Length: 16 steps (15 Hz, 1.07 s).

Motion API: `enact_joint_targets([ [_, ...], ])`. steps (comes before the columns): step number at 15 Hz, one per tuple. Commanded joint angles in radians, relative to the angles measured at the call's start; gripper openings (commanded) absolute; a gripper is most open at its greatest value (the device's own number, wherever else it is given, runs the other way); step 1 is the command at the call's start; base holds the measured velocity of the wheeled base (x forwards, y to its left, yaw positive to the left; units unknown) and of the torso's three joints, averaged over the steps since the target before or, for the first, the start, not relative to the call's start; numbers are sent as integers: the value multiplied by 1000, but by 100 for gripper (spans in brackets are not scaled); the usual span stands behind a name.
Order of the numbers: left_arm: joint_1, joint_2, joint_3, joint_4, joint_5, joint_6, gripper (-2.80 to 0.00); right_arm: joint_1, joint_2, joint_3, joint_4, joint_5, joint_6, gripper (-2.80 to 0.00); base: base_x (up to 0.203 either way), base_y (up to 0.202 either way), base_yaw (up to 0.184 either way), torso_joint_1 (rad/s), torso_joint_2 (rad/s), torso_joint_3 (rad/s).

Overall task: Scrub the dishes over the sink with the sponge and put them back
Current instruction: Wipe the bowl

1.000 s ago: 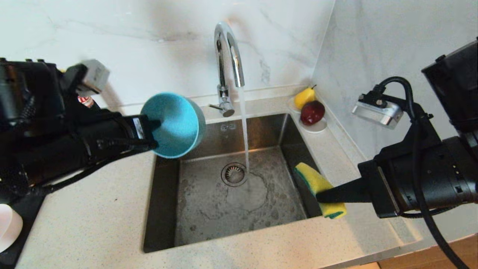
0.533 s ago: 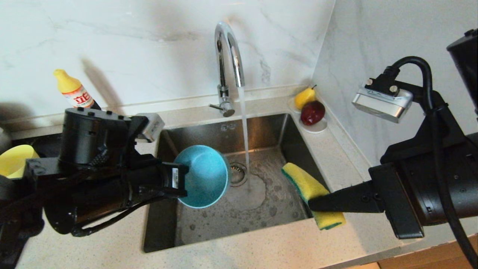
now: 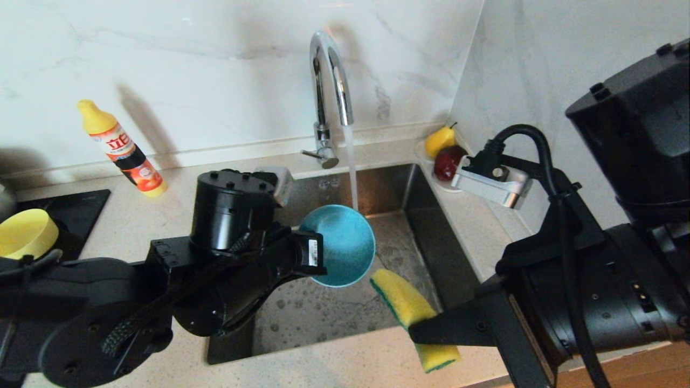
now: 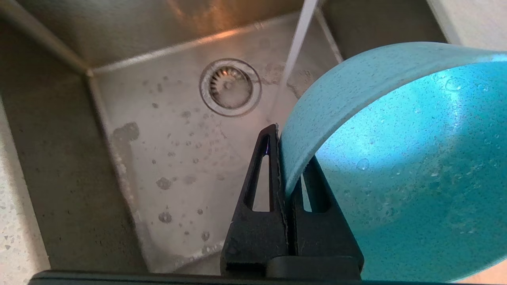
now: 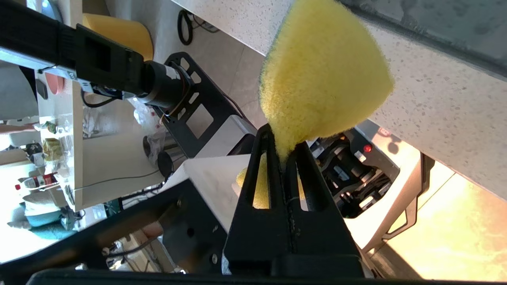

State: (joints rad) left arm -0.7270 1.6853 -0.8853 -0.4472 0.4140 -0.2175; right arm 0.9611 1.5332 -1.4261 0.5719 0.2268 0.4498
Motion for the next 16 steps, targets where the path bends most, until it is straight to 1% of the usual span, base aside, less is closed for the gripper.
enact_joint_targets([
  [1, -24, 40, -29, -2, 25, -21, -280, 4, 47, -18, 1, 2, 4, -280, 0, 0, 0, 0, 0, 0],
  [2, -36, 38, -30, -3, 27, -32, -280, 4, 67, -25, -6, 2, 6, -280, 0, 0, 0, 0, 0, 0],
  [4, -46, 56, -30, -13, 49, -36, -280, 4, 90, -43, -22, 2, 8, -280, 0, 0, 0, 0, 0, 0],
  [7, -50, 86, -21, -131, 91, -37, -280, 4, 138, -85, -21, 1, 11, -280, 0, 0, 0, 0, 0, 0],
  [9, -51, 82, -20, -143, 92, -39, -280, -5, 179, -107, -22, 0, 12, -280, 0, 0, 0, 0, 0, 0],
  [13, -50, 76, -17, -146, 92, -40, -280, -50, 243, -186, -17, 0, 12, -280, 0, 0, 0, 0, 0, 0],
  [16, -51, 65, 3, -183, 92, -42, -280, -79, 276, -198, -20, 0, 13, -280, 0, 0, 0, 0, 0, 0],
])
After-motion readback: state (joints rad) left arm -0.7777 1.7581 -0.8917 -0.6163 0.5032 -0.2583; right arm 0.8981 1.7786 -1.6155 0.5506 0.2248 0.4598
